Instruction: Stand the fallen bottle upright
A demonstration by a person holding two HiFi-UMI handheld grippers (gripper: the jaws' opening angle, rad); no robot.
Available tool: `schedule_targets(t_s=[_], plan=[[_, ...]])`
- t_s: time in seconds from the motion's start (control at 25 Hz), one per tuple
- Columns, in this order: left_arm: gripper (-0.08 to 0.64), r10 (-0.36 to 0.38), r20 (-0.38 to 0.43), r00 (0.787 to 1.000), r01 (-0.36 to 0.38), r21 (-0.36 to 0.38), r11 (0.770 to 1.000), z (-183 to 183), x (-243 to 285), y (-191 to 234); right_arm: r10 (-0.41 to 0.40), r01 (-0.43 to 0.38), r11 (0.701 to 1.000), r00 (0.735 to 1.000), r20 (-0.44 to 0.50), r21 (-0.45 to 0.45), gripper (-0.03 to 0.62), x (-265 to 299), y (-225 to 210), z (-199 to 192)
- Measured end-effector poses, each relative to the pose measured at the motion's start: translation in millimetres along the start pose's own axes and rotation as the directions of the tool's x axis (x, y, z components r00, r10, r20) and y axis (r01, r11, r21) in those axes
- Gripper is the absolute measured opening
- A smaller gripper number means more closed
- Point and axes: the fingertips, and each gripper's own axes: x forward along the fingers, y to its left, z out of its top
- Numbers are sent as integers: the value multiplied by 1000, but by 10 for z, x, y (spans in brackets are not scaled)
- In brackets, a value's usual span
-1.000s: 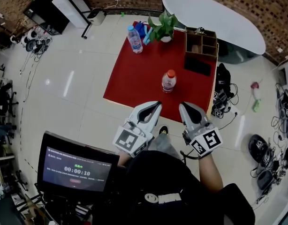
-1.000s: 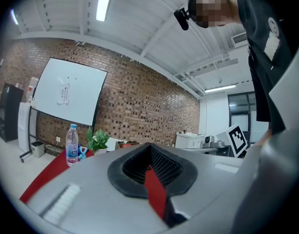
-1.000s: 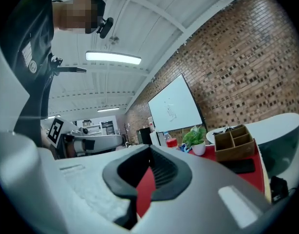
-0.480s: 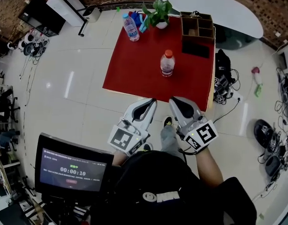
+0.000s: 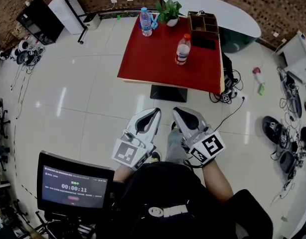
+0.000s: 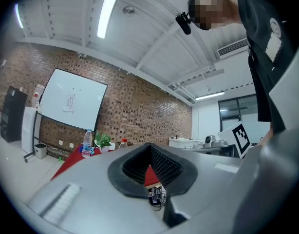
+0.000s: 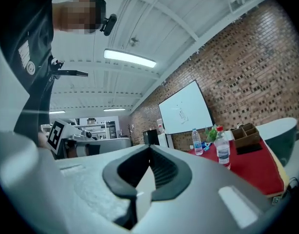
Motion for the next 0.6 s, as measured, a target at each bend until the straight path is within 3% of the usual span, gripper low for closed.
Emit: schedule_targets(t_s=[0.2, 0.36, 0.6], plan=[[2, 1, 29, 1000, -1, -22, 1000, 156, -429, -144, -14, 14, 1000, 1000, -11, -8, 3, -136, 539, 75], [2, -9, 45, 999, 11, -42, 999, 172, -418, -189, 10, -11, 1000, 1000, -29, -14, 3, -130, 643, 124], [2, 34, 48, 998, -31, -58, 998, 149, -431, -121, 27, -21, 997, 996, -83, 69, 3, -59, 688, -96]])
